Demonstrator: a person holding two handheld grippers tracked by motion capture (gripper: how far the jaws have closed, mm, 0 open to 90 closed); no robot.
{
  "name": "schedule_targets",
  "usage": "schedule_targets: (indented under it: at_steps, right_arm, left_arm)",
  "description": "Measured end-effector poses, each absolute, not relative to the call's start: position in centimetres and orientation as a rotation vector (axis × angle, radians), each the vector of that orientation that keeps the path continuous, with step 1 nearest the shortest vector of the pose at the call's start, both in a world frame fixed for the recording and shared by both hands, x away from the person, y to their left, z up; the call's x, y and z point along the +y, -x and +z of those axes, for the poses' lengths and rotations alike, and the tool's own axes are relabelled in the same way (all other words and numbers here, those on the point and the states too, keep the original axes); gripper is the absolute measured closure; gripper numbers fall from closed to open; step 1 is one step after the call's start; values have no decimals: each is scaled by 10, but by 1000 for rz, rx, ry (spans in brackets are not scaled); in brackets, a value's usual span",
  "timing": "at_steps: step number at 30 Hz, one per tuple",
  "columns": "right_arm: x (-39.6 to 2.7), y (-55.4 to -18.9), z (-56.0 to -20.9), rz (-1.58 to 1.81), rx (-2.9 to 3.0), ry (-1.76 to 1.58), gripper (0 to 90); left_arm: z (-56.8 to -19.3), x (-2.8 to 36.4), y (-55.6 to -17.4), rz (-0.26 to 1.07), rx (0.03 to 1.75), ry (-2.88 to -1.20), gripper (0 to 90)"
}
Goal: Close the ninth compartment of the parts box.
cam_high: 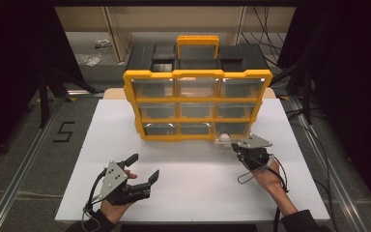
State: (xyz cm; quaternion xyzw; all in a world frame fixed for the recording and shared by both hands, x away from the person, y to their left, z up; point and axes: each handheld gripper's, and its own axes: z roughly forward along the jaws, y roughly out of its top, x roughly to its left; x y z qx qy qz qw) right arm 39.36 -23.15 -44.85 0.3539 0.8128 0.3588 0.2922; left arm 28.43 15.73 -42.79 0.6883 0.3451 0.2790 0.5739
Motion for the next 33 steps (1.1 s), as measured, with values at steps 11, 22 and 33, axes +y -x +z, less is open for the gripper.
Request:
schedule_targets:
  at_steps: [11,22,33]
  right_arm:
    - [-230,-397,-450,948,2155,-938,900]
    - [-228,-401,-453,936,2148,-931,900]
    - [-227,-404,-454,929,2143,-930,900]
  left_arm:
    - [-428,159,-286,635,824,-1600,164]
    - [-427,161,-285,655,824,-1592,164]
    - [-427,160,-284,659,819,-1599,164]
